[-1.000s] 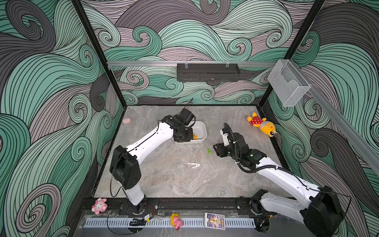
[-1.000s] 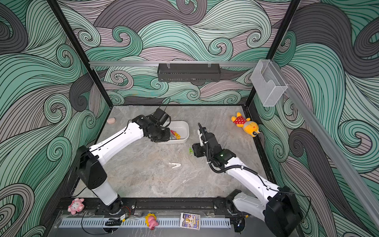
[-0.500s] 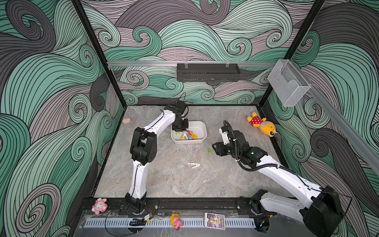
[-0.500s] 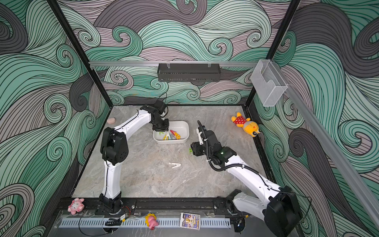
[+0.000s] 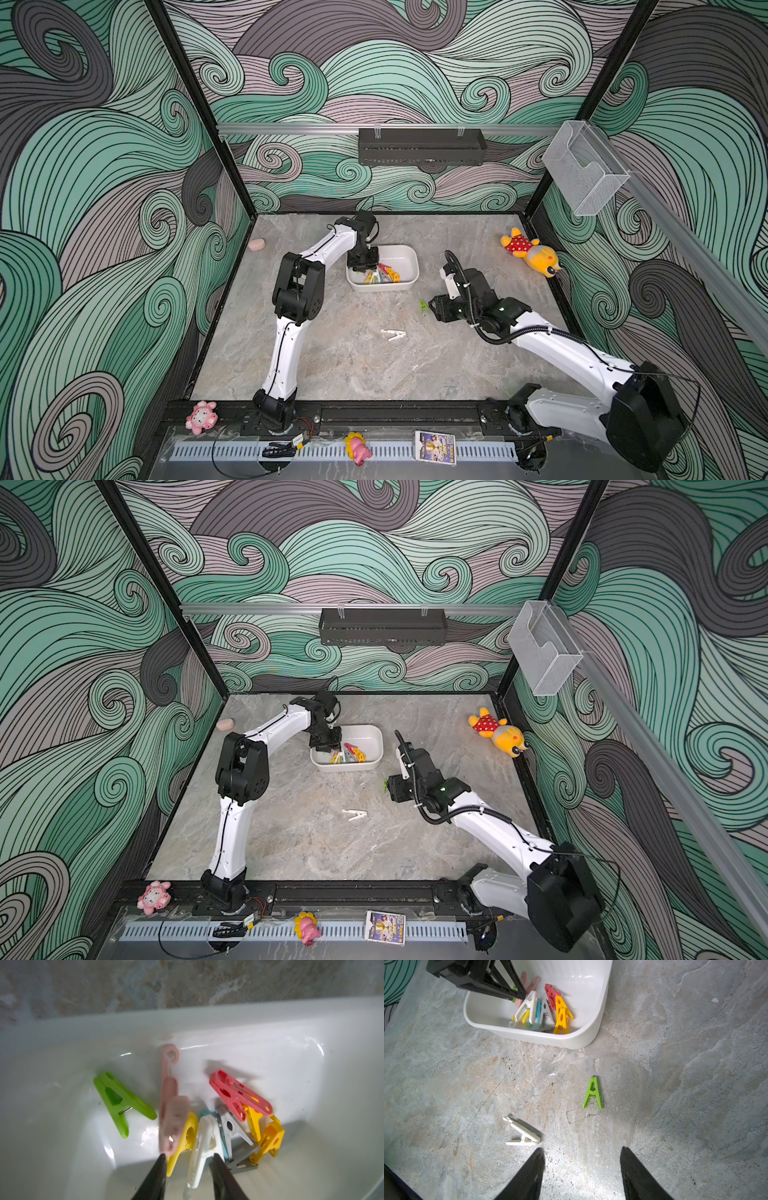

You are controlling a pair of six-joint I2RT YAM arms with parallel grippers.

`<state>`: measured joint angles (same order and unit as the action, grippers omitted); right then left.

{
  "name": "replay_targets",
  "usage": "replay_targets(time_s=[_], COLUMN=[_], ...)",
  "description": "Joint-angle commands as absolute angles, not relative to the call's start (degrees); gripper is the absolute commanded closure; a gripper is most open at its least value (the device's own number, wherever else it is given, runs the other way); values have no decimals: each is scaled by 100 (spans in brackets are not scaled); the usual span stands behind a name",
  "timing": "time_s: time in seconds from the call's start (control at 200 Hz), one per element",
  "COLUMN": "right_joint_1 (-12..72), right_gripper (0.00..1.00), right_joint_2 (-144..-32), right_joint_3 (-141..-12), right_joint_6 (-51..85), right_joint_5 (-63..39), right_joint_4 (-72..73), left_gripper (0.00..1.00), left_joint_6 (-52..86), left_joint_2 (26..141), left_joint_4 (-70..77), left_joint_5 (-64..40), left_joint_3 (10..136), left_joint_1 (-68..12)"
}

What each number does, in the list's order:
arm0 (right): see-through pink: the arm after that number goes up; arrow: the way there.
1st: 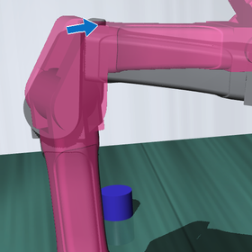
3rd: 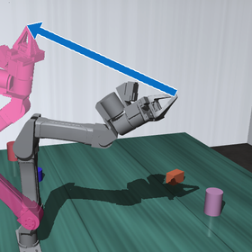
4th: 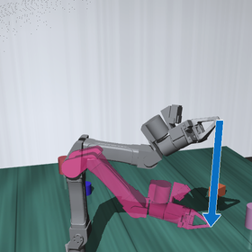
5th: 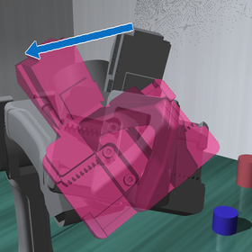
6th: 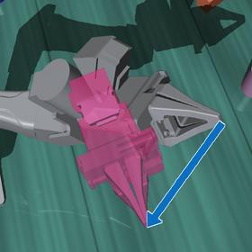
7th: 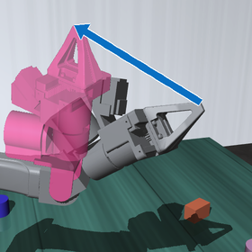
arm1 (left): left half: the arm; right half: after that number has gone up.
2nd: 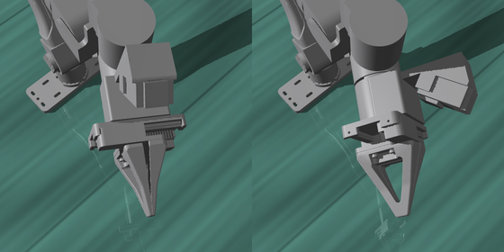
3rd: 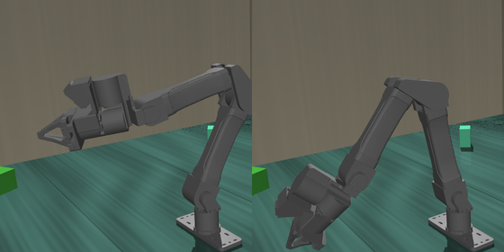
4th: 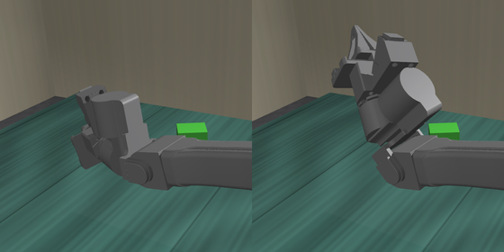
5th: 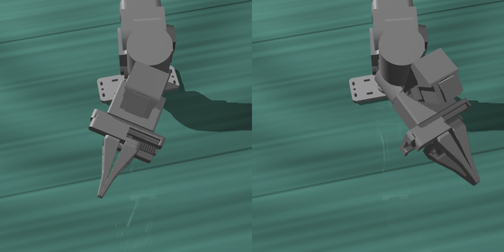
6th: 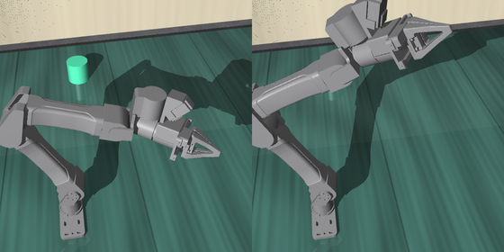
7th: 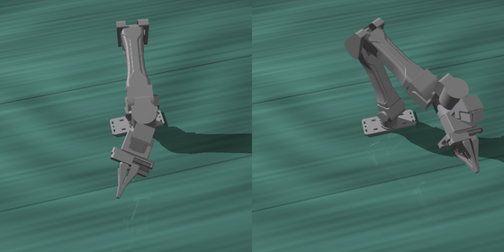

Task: Put the clothespins into the storage box
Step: Place the clothespin in the storage box, then pick up the clothespin from the center of the board.

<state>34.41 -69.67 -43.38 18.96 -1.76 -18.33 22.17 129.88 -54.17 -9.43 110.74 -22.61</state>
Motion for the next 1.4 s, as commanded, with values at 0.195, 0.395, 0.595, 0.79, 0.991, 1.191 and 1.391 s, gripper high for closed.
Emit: replay_targets(time_s=[0.195,0.395,0.595,0.79,0.991,1.191,1.391], right_joint_1=[3415,3422,3428,3461,3526,3580,3587], right_gripper=[40,40,37,36,37,41,43], right_joint_2=[-7341,-7518,-7724,-8198,-9079,-9748,-10165], right_joint_3=[-4693,-5016,-4966,-4997,-5536,-5901,-6171], right_joint_6=[1616,1491,1506,1403,1213,1207,1159], right_joint_5=[-198,-276,-156,-73,-67,-38,117], right_joint_4=[-1806,-2403,-2529,-2388,-2349,-2339,-2499], left_gripper=[53,52,51,50,49,47,45], left_joint_6=[2132,2168,2403,2890,3209,3314,3278], left_joint_2=[12366,11182,9852,8492,7256,6836,7052], left_joint_4=[-5611,-5216,-5194,-4805,-4195,-3995,-3887], left_joint_5=[-885,-1413,-1450,-980,-502,-264,-385], left_joint_3=[11286,10384,9156,7427,6167,5682,5663], left_joint_1=[-2201,-2214,-2256,-2389,-2730,-2872,-2865])
